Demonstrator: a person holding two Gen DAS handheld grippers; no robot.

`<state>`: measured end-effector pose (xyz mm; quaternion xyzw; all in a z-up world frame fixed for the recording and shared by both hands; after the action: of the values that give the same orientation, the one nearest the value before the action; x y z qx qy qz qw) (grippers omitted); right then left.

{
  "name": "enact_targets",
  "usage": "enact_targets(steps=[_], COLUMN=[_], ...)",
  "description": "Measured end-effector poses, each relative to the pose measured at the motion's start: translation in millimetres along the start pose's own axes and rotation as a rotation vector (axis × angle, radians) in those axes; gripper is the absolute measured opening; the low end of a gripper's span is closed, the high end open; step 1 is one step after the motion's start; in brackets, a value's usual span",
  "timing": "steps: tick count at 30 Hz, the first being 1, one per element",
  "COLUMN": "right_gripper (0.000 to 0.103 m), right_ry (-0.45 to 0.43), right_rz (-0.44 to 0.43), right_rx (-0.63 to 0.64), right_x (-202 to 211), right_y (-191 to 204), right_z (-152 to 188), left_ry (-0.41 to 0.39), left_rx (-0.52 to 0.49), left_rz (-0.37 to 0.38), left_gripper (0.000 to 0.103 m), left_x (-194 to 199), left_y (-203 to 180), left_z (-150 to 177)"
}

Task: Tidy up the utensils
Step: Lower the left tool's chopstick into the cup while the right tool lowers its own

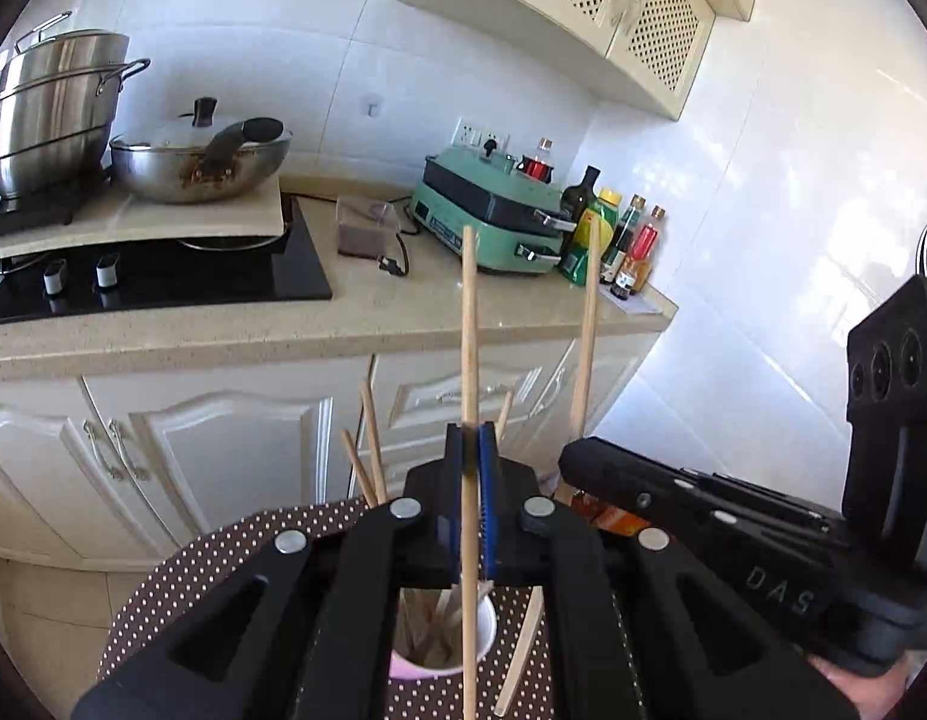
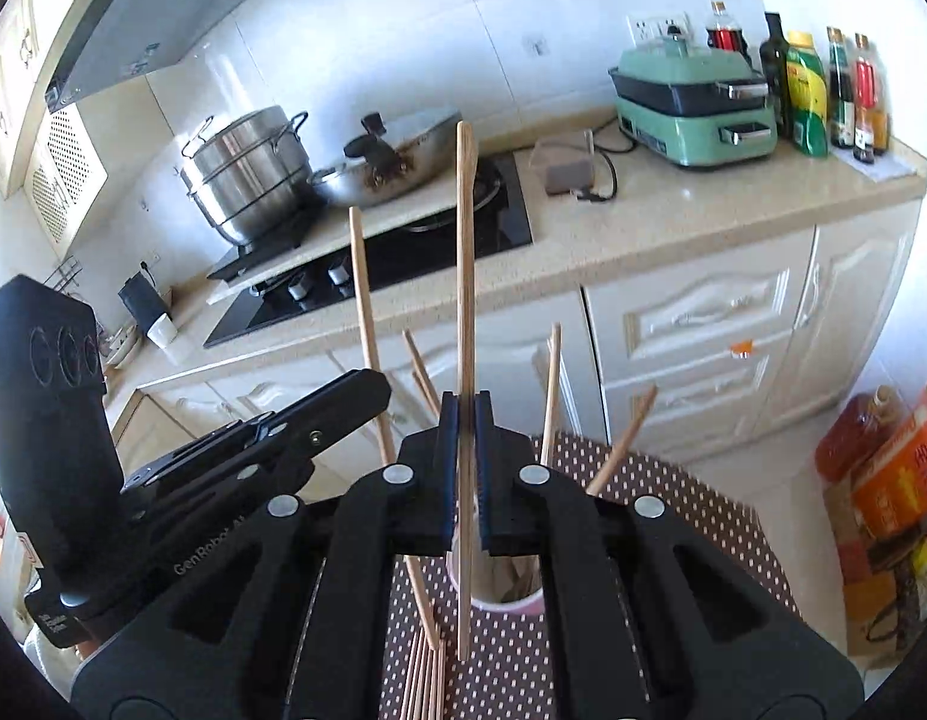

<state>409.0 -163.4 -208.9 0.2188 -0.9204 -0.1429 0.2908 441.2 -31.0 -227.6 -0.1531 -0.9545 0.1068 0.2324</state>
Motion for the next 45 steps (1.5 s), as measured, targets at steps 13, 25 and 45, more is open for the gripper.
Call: enact_targets(steps=[13,25,45], right_gripper=[0.006,0.006,0.006], right_ry=[-0.059,-0.033,0.028], right_rz=[0.008,0.012,0.059], right_rx=[0.053,0.082,0.074], right_x=[-30.4,-37.3,-12.2], right_y=[-14.3,-17.5,-18.9], right_z=[2.8,26.3,60.8], left_ry=[-0.036,-0.005,0.067], left_rx=[0.012,-0.028,-0.061], left_rz=[-0.087,-0.118,-0.122], left_gripper=[0.005,0.005,0.005], left_x=[-40.2,-46.7,-13.9], left_y=[10.8,10.2,15.3], left_z=[5.9,34.5,67.8])
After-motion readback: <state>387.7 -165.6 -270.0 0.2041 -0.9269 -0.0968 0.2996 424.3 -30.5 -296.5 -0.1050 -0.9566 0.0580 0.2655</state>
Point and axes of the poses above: each gripper's, at about its wrist camera, not at the fingertips, and x roughly against the way its jaws point, y to its left, z to its underside, the point moved 2 cm from there along -x, roughly the way its jaws point, and after that the axes turned 7 degrees about -y, right-handed, at the moved point
